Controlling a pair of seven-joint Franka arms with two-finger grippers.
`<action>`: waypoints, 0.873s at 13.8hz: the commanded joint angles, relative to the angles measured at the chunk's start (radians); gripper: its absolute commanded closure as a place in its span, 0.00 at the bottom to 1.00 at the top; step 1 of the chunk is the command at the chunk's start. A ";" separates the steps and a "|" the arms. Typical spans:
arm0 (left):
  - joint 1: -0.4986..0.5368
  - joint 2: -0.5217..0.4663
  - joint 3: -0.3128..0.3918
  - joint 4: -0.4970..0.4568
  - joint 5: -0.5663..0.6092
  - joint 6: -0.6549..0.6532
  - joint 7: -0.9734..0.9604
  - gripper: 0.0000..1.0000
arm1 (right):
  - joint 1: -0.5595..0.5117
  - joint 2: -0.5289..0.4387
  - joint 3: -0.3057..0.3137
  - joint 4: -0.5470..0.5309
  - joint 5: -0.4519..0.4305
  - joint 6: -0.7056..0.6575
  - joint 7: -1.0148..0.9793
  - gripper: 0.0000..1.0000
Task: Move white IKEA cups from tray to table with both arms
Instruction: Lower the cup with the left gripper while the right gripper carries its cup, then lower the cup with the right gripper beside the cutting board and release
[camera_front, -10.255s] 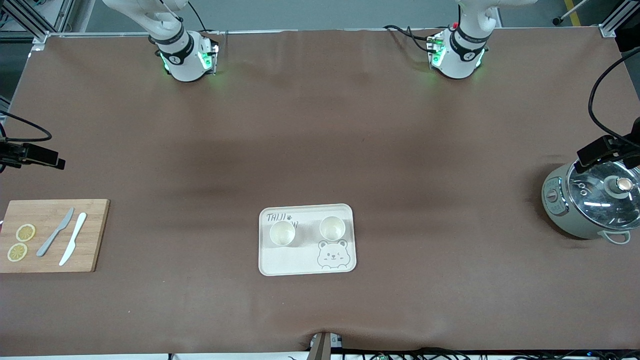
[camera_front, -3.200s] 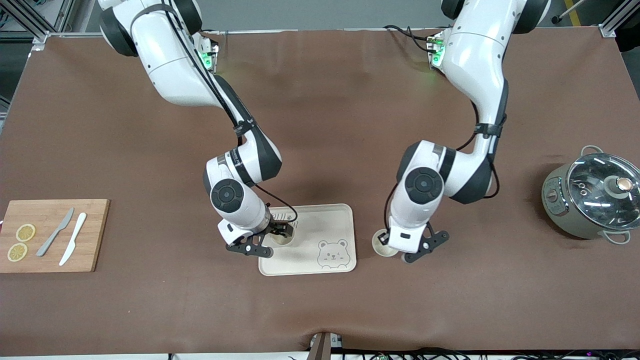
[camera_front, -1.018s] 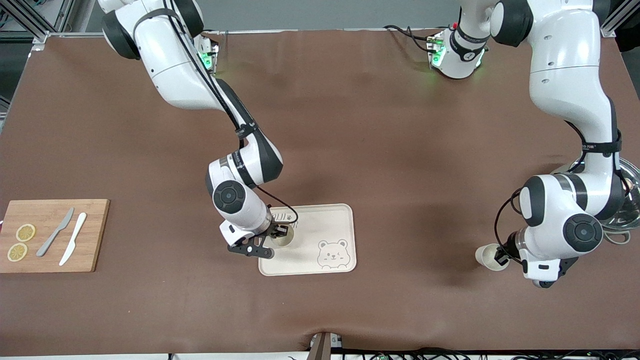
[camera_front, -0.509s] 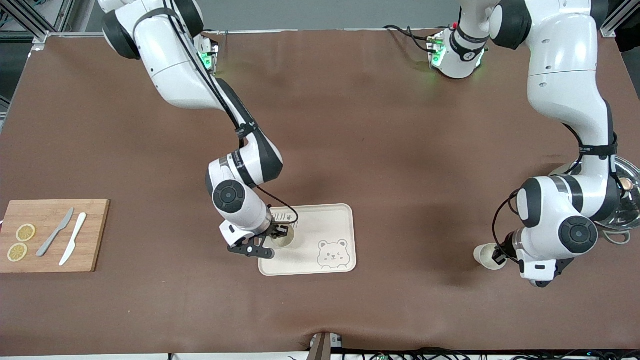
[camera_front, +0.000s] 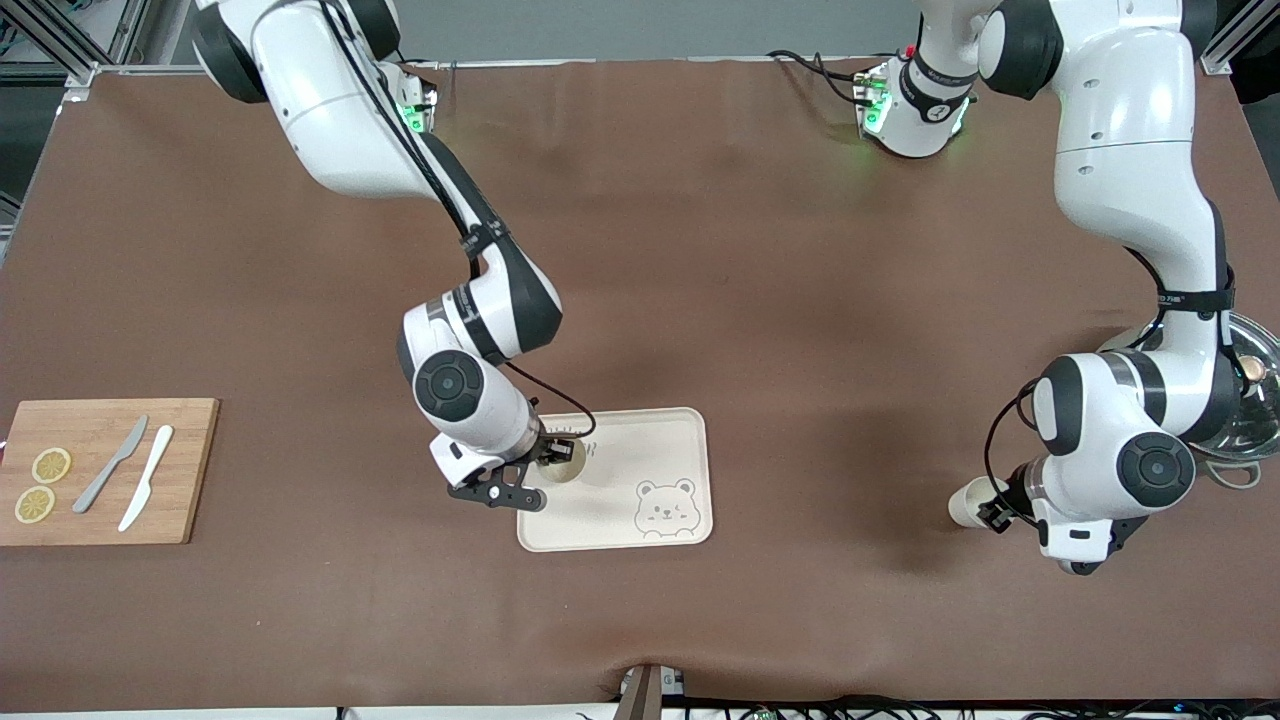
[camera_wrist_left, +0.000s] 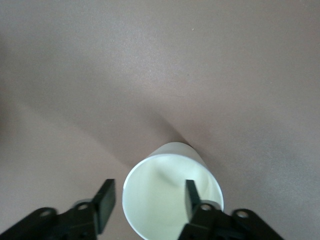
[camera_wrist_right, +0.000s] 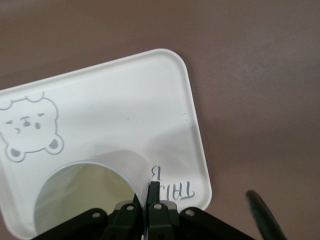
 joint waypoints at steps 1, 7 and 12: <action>0.005 -0.016 0.001 -0.004 -0.003 0.005 0.014 0.23 | -0.027 -0.135 -0.003 -0.027 0.019 -0.115 -0.011 1.00; 0.004 -0.076 0.004 -0.004 -0.002 -0.005 0.007 0.04 | -0.191 -0.269 -0.008 -0.029 0.018 -0.365 -0.308 1.00; 0.005 -0.166 0.004 -0.004 0.020 -0.012 0.007 0.00 | -0.365 -0.281 -0.012 -0.036 0.006 -0.441 -0.599 1.00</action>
